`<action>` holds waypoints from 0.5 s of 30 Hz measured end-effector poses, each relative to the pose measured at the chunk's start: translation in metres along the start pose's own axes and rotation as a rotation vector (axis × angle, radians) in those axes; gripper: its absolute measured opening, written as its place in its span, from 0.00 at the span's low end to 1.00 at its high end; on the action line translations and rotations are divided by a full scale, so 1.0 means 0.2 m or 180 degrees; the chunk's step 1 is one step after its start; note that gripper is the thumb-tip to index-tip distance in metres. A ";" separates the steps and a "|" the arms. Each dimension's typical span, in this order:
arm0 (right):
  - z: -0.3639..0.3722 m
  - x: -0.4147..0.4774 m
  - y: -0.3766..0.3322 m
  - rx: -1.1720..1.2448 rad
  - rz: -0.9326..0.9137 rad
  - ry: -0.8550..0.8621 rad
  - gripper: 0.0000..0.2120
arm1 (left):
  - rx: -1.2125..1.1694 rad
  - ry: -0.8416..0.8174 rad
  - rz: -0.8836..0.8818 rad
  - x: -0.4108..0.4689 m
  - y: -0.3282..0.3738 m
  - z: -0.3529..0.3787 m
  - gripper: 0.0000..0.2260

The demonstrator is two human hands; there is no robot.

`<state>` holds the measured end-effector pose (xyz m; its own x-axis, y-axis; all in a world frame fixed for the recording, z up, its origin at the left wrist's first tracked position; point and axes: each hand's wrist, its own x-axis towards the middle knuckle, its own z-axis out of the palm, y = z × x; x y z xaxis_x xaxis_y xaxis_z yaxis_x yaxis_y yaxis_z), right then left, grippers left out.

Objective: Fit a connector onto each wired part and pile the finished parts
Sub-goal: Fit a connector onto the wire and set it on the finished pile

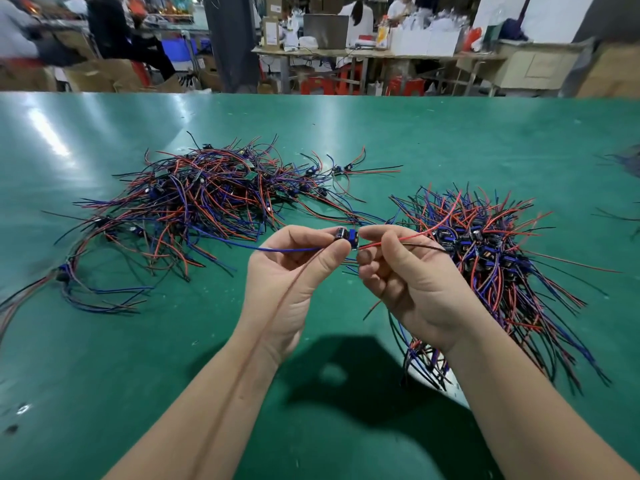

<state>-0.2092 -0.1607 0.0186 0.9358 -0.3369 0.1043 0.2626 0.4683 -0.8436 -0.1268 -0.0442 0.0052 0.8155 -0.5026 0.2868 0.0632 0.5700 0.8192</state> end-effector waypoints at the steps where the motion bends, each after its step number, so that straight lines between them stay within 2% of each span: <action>1: 0.00 0.00 0.00 0.0091 0.0054 0.0170 0.08 | 0.0256 -0.0003 0.0209 -0.01 0.00 0.00 0.08; 5: -0.01 0.01 -0.01 0.0157 0.0175 0.0563 0.05 | 0.1664 -0.0225 0.1376 -0.03 -0.04 -0.02 0.08; 8: -0.03 0.02 -0.01 0.0036 0.0089 0.0705 0.07 | 0.2297 -0.0459 0.1760 -0.04 -0.06 -0.03 0.11; 10: -0.04 0.02 -0.02 -0.0112 -0.0013 0.0833 0.07 | 0.2376 -0.0588 0.1751 -0.05 -0.07 -0.03 0.15; 12: -0.05 0.03 -0.03 -0.0288 -0.0108 0.0916 0.05 | 0.2278 -0.0507 0.1505 -0.06 -0.07 -0.02 0.16; 15: -0.06 0.02 -0.03 -0.0538 -0.0153 0.0885 0.04 | 0.1669 -0.0150 0.0468 -0.06 -0.07 0.00 0.10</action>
<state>-0.2104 -0.1754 0.0175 0.8171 -0.5762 0.0180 0.2403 0.3120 -0.9192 -0.1377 -0.0471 -0.0098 0.7667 -0.4776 0.4290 -0.3547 0.2419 0.9031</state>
